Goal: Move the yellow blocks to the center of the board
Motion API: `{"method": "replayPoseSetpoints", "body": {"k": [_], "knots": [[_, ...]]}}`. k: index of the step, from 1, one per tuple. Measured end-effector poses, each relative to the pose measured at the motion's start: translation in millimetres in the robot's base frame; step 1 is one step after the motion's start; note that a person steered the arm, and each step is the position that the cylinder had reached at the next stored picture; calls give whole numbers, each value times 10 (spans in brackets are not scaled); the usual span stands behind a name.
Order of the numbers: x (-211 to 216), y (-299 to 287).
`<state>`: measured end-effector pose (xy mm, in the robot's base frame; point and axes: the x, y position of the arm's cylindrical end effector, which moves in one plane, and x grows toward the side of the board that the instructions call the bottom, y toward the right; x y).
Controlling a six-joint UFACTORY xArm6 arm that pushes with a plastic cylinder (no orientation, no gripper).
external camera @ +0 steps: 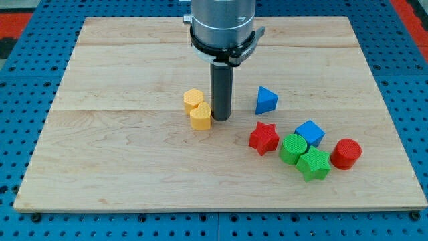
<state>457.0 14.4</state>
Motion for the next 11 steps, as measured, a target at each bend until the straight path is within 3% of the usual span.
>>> {"method": "replayPoseSetpoints", "body": {"k": [1,2,3,4,5,6,7,8,10,11], "knots": [[329,25],[414,-637],[142,-970],[106,-985],[405,-726],[479,-119],[290,193],[1,-48],[463,-197],[203,-819]]}}
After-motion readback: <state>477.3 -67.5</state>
